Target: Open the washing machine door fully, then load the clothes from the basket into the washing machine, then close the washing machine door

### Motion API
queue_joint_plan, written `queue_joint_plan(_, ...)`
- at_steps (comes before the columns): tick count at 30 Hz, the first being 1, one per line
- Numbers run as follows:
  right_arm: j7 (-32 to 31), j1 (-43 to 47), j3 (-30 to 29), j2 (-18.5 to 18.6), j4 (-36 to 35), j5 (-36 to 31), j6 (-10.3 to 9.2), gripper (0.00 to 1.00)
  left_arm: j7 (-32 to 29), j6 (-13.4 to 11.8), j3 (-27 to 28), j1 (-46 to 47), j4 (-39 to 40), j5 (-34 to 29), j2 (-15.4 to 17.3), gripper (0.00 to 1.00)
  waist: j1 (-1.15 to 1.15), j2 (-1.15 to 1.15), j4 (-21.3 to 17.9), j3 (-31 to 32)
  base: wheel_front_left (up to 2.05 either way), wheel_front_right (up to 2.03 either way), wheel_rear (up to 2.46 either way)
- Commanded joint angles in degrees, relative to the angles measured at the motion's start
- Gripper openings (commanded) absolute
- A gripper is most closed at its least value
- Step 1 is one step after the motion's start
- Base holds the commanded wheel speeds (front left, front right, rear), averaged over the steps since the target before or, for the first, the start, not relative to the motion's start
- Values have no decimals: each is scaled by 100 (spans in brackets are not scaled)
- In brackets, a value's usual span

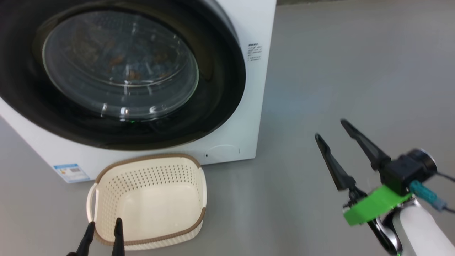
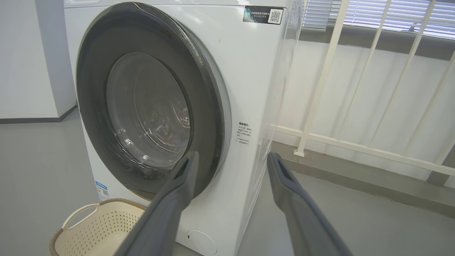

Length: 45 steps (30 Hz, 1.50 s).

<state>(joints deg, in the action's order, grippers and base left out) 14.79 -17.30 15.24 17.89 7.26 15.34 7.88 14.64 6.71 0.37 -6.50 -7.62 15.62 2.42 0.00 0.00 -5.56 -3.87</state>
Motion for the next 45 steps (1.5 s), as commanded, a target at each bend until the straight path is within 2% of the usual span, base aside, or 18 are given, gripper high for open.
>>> queue_joint_plan(1,21,336,-78,-17,-254,-162,-39,100,36,-63,157,25,190,57,46,100,0,0,-242,304,0,0,0)
queue_joint_plan(12,21,1474,-872,-499,-622,-187,-39,100,36,-47,47,-100,330,86,46,100,0,0,-210,375,0,0,0)
queue_joint_plan(19,21,1861,-1174,-687,-682,-332,-39,100,36,-65,68,-175,369,92,46,100,0,0,-150,425,0,0,0)
queue_joint_plan(45,21,2053,-1263,-897,-327,-421,-39,100,36,-83,112,-218,465,15,46,100,0,0,-35,432,0,0,0)
